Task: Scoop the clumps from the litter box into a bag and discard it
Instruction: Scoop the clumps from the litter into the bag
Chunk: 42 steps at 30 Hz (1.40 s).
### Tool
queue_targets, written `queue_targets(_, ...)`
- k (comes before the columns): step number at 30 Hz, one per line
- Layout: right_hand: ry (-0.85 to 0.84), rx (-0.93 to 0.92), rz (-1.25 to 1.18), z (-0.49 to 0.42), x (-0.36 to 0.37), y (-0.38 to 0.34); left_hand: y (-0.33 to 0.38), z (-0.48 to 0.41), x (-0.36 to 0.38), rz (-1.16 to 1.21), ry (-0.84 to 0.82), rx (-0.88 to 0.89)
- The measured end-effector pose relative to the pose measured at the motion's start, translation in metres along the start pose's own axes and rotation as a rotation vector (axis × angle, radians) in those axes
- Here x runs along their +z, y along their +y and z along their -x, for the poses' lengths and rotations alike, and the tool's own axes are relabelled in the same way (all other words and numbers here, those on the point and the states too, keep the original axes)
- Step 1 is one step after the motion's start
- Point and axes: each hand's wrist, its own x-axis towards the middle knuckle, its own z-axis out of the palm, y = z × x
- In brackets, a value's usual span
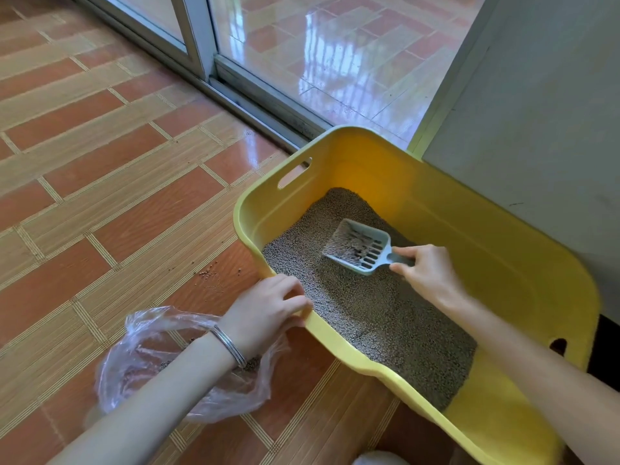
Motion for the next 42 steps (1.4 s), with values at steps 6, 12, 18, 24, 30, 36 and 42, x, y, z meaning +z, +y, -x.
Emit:
queue_targets(6, 0.014, 0.033, 0.078, -0.003, 0.003, 0.003, 0.000, 0.000, 0.000, 0.002, 0.016, 0.004)
queue_targets(12, -0.028, 0.088, 0.219, -0.010, -0.012, -0.002, 0.003, 0.001, -0.001, -0.003, 0.043, 0.004)
queue_targets(18, -0.045, 0.079, 0.305, -0.002, -0.010, 0.000, 0.002, 0.001, 0.002, -0.010, 0.099, 0.027)
queue_targets(24, 0.014, 0.007, 0.295, -0.029, 0.025, -0.038, 0.000, -0.002, 0.003, 0.014, 0.088, 0.037)
queue_targets(30, 0.069, 0.007, 0.033, -0.036, 0.051, -0.048, -0.002, -0.002, 0.006, 0.004, 0.120, 0.040)
queue_targets(36, 0.120, -0.038, -0.110, -0.029, 0.047, -0.040, -0.003, -0.001, 0.006, 0.012, 0.116, 0.046)
queue_targets(42, 0.117, -0.127, -0.032, -0.021, 0.018, -0.029, -0.003, 0.000, 0.007, 0.009, 0.101, 0.034)
